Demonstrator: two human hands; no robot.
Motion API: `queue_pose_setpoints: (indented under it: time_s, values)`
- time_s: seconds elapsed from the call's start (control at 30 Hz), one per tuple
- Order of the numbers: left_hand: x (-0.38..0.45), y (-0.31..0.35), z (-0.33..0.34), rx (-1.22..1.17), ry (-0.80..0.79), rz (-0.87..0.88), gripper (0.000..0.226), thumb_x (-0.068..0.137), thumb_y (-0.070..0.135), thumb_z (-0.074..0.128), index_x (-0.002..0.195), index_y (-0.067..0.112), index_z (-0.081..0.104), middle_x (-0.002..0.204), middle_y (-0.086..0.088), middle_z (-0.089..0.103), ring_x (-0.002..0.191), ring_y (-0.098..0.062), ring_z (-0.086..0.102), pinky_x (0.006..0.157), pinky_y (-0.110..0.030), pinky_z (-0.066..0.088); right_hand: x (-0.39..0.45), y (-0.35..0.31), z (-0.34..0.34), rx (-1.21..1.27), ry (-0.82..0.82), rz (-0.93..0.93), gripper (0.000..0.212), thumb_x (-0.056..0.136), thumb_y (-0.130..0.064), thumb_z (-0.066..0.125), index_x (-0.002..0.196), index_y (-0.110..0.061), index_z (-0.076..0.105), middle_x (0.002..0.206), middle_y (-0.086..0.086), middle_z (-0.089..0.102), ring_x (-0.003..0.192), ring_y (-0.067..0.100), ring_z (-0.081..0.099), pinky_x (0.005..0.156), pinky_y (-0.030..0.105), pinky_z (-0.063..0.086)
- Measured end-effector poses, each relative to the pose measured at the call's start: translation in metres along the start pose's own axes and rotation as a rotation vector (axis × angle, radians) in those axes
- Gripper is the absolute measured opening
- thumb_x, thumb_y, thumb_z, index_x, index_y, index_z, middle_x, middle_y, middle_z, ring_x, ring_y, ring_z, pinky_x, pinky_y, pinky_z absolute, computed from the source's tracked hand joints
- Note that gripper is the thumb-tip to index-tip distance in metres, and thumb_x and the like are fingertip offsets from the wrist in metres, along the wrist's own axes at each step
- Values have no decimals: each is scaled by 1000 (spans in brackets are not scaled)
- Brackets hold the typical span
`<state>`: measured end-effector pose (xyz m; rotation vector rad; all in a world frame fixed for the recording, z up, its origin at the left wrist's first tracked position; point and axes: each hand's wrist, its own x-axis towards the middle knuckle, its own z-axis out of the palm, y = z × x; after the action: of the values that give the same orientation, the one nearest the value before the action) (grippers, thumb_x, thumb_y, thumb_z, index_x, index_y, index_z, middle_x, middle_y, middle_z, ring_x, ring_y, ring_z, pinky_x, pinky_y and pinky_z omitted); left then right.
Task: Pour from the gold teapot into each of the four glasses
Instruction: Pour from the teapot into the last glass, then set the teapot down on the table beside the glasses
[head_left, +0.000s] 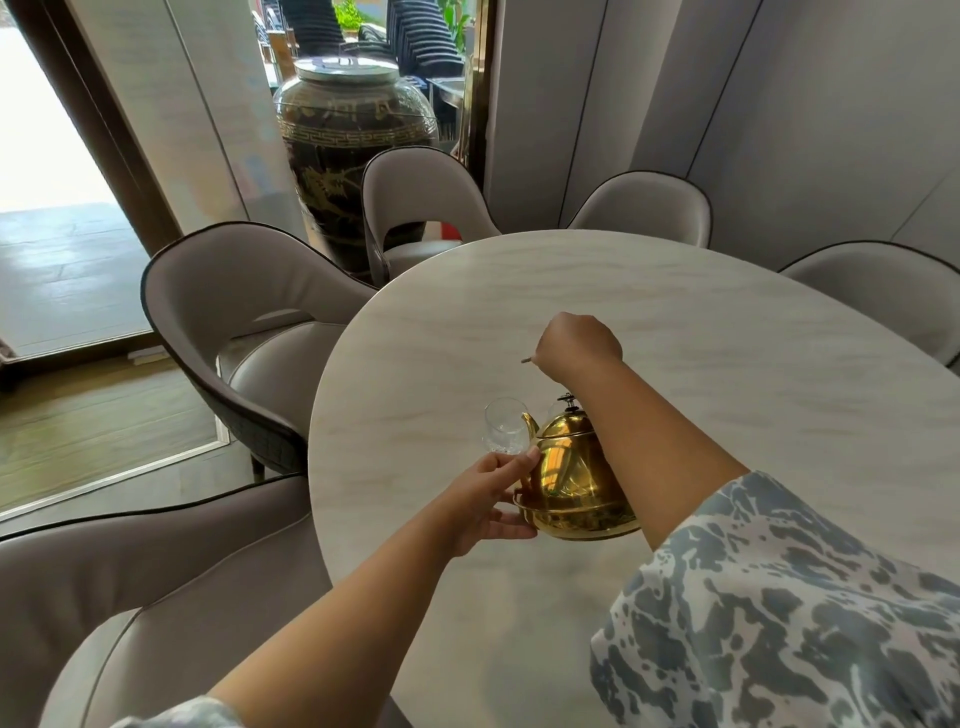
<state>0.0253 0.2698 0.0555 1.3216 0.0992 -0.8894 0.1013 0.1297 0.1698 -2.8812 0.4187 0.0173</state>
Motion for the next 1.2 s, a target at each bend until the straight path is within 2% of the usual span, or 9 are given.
queue_pose_setpoints:
  time_s: [0.1, 0.3, 0.47, 0.57, 0.67, 0.73, 0.83, 0.93, 1.2]
  values:
    - [1, -4, -2, 15, 6, 5, 57, 81, 48, 71, 125, 16, 51, 116, -16, 57, 83, -29, 72, 81, -40, 62, -6, 8, 7, 62, 33, 6, 20, 91, -22, 65, 105, -12, 74, 95, 8, 72, 82, 27, 64, 58, 26, 44]
    - [7, -14, -4, 41, 37, 7, 57, 81, 35, 76, 130, 21, 50, 119, -13, 62, 104, -34, 68, 87, -45, 59, -41, 32, 20, 285, 141, 16, 23, 94, -24, 63, 114, -18, 73, 100, 7, 75, 88, 26, 69, 64, 27, 45]
    - [9, -24, -3, 94, 57, -3, 62, 77, 30, 81, 131, 26, 50, 116, -13, 67, 105, -30, 68, 92, -47, 56, -71, 50, 37, 408, 232, 65, 31, 95, -28, 62, 124, -20, 67, 109, 7, 74, 92, 26, 70, 65, 25, 46]
    - [11, -31, -1, 124, 73, 22, 64, 79, 32, 79, 135, 27, 48, 121, -12, 66, 110, -28, 65, 94, -47, 54, -88, 61, 46, 468, 283, 127, 38, 96, -33, 61, 129, -14, 63, 118, 10, 71, 102, 26, 69, 74, 28, 51]
    - [14, -36, 4, 142, 83, 38, 66, 84, 39, 72, 141, 29, 42, 124, -11, 62, 115, -31, 61, 94, -49, 54, -103, 72, 51, 485, 331, 194, 33, 96, -36, 60, 115, -10, 68, 100, 6, 75, 76, 18, 64, 52, 19, 39]
    - [20, -39, 14, 147, 143, 27, 67, 87, 36, 69, 145, 24, 38, 124, -9, 61, 115, -31, 60, 90, -46, 57, -110, 82, 48, 492, 373, 242, 28, 95, -34, 60, 105, -10, 69, 87, 1, 70, 67, 14, 58, 45, 17, 32]
    - [31, -47, 38, 170, 227, -5, 57, 92, 31, 65, 141, 10, 45, 122, -10, 59, 112, -27, 60, 79, -38, 60, -119, 100, 42, 507, 415, 323, 24, 93, -32, 62, 94, -9, 69, 76, -4, 61, 69, 16, 62, 45, 17, 33]
    - [40, -51, 70, 190, 186, 3, 38, 95, 28, 61, 126, 7, 61, 111, -10, 64, 99, -20, 61, 68, -30, 57, -126, 122, 34, 503, 458, 399, 22, 92, -32, 62, 89, -11, 69, 72, -4, 63, 64, 14, 58, 45, 18, 33]
    - [70, -52, 158, 241, 67, -42, 28, 96, 21, 59, 117, 5, 68, 87, -2, 62, 82, -13, 58, 86, -38, 56, -135, 193, 15, 486, 584, 584, 22, 86, -33, 62, 88, -13, 70, 73, -1, 68, 64, 16, 62, 46, 20, 38]
